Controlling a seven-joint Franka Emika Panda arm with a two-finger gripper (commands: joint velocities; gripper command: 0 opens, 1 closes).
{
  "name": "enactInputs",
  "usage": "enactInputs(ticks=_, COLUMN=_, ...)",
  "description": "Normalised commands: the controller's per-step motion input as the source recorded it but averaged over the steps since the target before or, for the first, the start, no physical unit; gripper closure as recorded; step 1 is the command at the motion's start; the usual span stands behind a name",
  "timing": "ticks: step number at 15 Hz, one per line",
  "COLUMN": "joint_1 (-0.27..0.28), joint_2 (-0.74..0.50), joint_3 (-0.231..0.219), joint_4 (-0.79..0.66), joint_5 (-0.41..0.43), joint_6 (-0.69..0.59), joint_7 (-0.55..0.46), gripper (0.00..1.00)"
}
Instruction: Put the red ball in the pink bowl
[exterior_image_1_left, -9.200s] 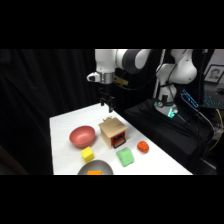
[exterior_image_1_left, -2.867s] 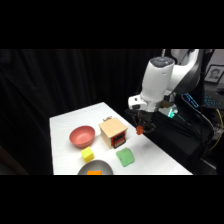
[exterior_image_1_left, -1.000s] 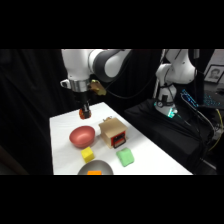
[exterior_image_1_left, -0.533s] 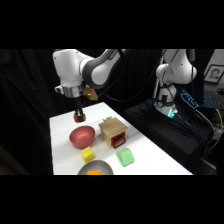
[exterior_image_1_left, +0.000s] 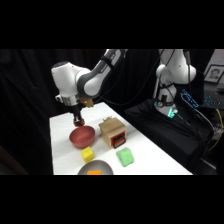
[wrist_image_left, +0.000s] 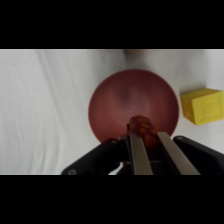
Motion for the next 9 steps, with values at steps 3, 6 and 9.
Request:
enactInputs(ticks=3, joint_1=-0.053, joint_2=0.18, joint_3=-0.018, joint_4=0.18, joint_5=0.172, joint_6=0.12, joint_7=-0.20, gripper=0.97)
enactInputs(ticks=6, joint_1=-0.031, joint_2=0.16, joint_3=-0.008, joint_4=0.13, joint_5=0.160, joint_6=0.16, joint_7=-0.19, gripper=0.97)
enactInputs(ticks=9, joint_1=-0.017, joint_2=0.17, joint_3=0.001, joint_4=0.14, joint_5=0.151, joint_6=0.18, joint_7=-0.18, gripper=0.97)
